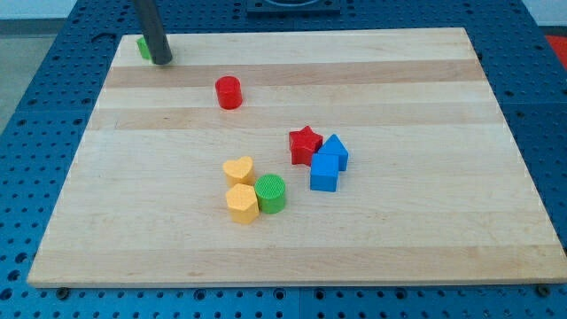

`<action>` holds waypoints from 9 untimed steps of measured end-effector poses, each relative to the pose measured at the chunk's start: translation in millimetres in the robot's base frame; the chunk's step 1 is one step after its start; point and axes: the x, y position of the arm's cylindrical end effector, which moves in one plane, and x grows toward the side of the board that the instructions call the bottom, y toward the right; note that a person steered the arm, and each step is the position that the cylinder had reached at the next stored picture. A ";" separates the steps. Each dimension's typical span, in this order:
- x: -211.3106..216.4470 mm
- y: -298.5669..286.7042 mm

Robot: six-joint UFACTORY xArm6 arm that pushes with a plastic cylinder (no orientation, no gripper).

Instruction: Move your arm to the center right of the board

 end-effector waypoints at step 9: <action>127.6 278.2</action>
